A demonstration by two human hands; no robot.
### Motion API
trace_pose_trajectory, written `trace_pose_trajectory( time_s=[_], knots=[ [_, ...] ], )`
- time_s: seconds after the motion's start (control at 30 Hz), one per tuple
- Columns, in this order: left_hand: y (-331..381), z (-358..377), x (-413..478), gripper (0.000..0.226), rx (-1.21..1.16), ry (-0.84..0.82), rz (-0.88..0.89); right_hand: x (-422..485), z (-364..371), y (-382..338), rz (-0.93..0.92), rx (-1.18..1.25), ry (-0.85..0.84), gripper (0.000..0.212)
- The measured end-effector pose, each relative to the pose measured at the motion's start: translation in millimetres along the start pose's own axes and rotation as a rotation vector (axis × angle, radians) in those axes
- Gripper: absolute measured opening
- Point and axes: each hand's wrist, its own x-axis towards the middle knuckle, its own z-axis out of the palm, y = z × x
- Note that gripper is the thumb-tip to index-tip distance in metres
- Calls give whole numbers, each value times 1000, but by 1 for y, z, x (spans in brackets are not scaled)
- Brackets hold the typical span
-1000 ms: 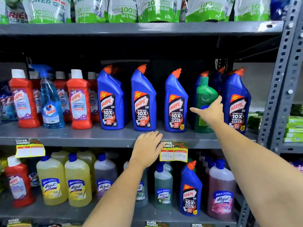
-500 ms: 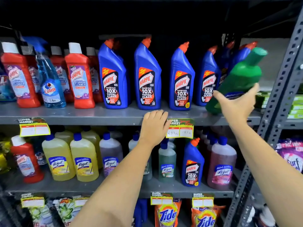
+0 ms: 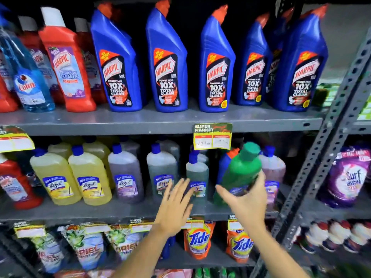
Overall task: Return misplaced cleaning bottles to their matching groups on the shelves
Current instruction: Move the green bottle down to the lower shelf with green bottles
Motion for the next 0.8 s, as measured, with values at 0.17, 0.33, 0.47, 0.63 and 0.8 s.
trace_pose_trajectory(
  time_s=[0.17,0.33,0.47,0.63,0.8],
  knots=[
    [-10,33,-42,58,10,-358,-137,-16,46,68,188,-108,-218,95],
    [-16,50,-45,67,-59,-572,-206,-18,78,106,198,-153,-330,102],
    [-20,59,-50,68,-3,-541,-206,-19,92,115,228,-195,-288,102],
    [-20,65,-57,66,47,-435,-90,-28,103,112,229,-297,-214,102],
    [-21,62,-56,67,96,-410,-76,-33,107,108,250,-290,-180,100]
  ],
)
